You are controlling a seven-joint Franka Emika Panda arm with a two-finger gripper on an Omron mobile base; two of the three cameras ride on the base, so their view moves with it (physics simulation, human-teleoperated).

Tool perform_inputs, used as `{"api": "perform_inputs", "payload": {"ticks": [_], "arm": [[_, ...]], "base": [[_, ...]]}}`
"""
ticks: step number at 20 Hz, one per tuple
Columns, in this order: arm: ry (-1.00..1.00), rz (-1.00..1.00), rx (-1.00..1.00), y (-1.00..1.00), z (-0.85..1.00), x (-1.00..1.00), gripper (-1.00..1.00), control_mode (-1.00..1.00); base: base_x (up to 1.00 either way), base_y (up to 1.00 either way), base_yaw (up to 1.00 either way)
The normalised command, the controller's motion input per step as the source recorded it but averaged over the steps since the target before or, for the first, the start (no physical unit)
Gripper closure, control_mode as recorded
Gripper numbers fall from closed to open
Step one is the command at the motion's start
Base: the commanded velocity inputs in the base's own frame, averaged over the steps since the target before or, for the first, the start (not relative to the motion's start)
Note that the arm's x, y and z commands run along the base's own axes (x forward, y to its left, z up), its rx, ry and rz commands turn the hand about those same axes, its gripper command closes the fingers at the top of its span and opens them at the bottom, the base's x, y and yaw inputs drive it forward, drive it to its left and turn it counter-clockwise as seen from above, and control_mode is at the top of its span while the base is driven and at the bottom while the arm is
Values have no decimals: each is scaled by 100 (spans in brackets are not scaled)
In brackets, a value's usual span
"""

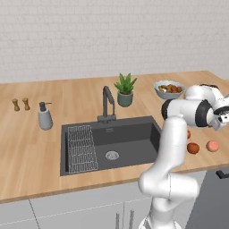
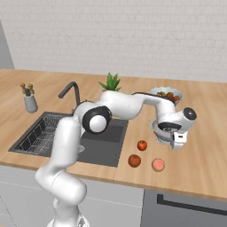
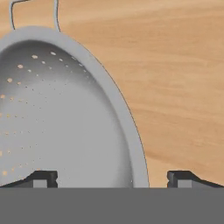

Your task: Put the colander in the sink, put the apple, orange, peach in the colander, and turn on the sink faucet and pour water over the colander.

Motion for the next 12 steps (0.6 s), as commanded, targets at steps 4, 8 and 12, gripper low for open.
{"api": "perform_inputs", "payload": {"ticks": [4,8,12], "arm": [[0,-4,0,0,-37,26,-100,-100],[0,-5,-1,0,-51,3,100,-100],[0,-7,-1,8,-29,0,100,-100]], "base": [[0,0,0],[0,0,0],[0,0,0]]}}
